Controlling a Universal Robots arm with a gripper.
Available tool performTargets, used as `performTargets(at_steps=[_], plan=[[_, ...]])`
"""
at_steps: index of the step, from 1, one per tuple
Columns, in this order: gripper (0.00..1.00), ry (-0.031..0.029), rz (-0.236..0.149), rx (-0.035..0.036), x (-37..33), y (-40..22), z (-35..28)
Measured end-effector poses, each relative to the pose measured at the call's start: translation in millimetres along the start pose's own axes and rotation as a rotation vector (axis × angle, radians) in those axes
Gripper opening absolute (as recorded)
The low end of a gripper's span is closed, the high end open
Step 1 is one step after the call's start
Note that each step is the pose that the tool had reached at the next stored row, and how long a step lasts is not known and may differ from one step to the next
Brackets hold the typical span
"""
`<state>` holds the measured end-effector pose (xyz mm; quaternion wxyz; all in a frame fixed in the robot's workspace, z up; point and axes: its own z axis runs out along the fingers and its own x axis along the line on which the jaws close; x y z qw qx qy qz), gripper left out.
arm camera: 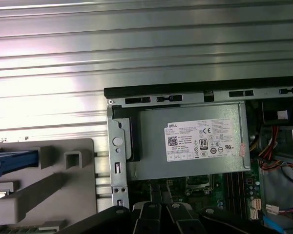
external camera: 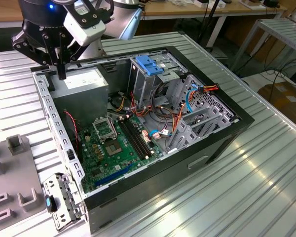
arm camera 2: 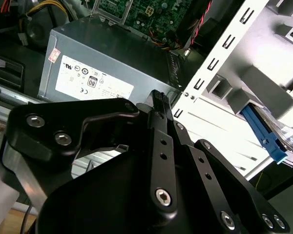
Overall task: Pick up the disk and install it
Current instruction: 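Reach for the disk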
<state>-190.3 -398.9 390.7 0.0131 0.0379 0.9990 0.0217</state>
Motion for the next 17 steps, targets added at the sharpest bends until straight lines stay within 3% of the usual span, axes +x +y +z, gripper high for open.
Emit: performTargets(at_steps=[17], plan=[[0.11, 0.0, 0.0, 0.0, 8.9, -0.7, 0.4]])
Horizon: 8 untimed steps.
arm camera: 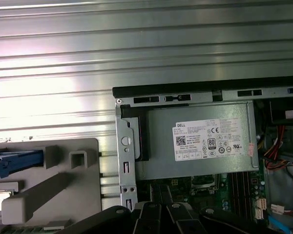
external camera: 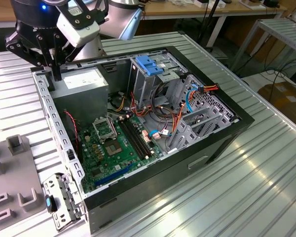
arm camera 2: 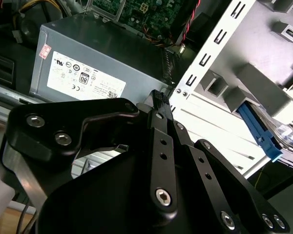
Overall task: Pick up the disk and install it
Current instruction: 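Reach for the disk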
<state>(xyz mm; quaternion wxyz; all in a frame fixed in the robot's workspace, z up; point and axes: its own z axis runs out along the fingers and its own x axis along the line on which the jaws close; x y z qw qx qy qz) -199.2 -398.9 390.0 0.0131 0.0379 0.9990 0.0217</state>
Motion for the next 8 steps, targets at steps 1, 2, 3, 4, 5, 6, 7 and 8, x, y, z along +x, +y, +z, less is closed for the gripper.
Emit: performTargets(at_steps=[1, 2, 3, 4, 5, 6, 7, 8], plan=[[0.11, 0.0001, 0.0, 0.0001, 0.5, 0.0, 0.0], [0.11, 0.0001, 0.0, 0.0001, 1.0, -0.1, 0.0], [0.11, 0.0001, 0.0, 0.0001, 1.4, -0.1, 0.0], [0.11, 0.0001, 0.0, 0.0001, 2.3, -0.2, 0.1], [0.11, 0.0, 0.0, 0.0, 3.0, -0.2, 0.1], [0.11, 0.0, 0.0, 0.0, 3.3, -0.2, 0.1], [0.11, 0.0, 0.0, 0.0001, 4.0, -0.3, 0.1], [0.11, 0.0, 0.0, 0.0, 4.7, -0.4, 0.2]])
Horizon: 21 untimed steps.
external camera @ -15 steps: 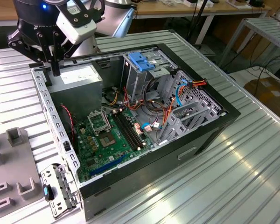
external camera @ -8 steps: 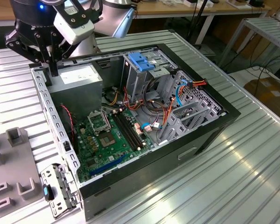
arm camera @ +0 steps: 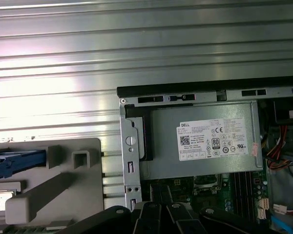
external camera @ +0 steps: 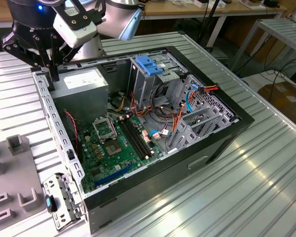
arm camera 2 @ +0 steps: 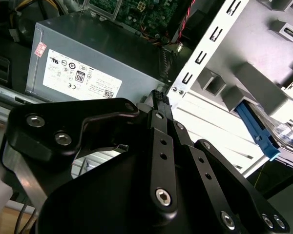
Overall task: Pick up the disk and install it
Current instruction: 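Reach for the disk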
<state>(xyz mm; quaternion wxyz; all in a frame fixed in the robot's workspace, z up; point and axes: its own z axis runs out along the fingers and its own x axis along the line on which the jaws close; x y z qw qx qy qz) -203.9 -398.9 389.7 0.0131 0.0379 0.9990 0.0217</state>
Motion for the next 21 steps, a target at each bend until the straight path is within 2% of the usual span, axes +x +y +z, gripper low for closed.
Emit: performTargets(at_steps=[21], plan=[[0.11, 0.0, 0.0, 0.0, 10.0, -0.8, 0.4]])
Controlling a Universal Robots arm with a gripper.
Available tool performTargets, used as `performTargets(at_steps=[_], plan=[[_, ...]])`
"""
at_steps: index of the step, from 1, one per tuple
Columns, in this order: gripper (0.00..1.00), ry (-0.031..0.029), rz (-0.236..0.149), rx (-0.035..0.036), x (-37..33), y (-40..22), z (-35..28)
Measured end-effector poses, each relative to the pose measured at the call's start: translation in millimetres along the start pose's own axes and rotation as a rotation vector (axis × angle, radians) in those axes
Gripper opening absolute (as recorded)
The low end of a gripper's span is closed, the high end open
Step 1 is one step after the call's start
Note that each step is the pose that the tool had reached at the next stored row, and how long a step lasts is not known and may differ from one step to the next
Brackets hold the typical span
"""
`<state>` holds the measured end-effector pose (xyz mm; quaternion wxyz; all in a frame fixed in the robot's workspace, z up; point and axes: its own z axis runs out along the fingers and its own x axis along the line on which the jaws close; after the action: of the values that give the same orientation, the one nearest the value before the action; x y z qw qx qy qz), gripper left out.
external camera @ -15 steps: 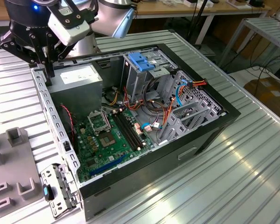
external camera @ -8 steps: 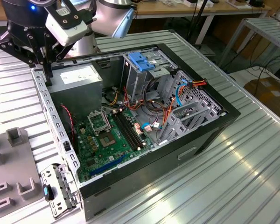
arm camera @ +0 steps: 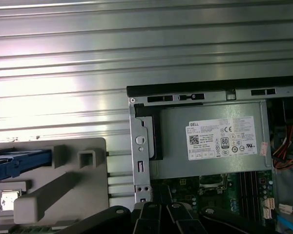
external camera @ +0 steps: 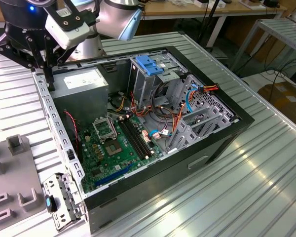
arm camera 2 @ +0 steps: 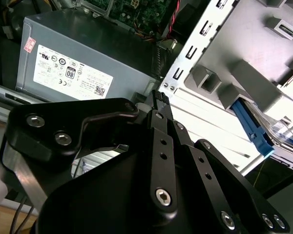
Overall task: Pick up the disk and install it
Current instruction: 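Reach for the disk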
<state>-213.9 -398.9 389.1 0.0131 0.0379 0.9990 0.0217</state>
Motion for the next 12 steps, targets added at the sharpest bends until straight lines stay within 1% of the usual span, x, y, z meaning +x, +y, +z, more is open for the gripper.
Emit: performTargets(at_steps=[12], plan=[[0.11, 0.0, 0.0, 0.0, 5.8, -0.5, 0.2]])
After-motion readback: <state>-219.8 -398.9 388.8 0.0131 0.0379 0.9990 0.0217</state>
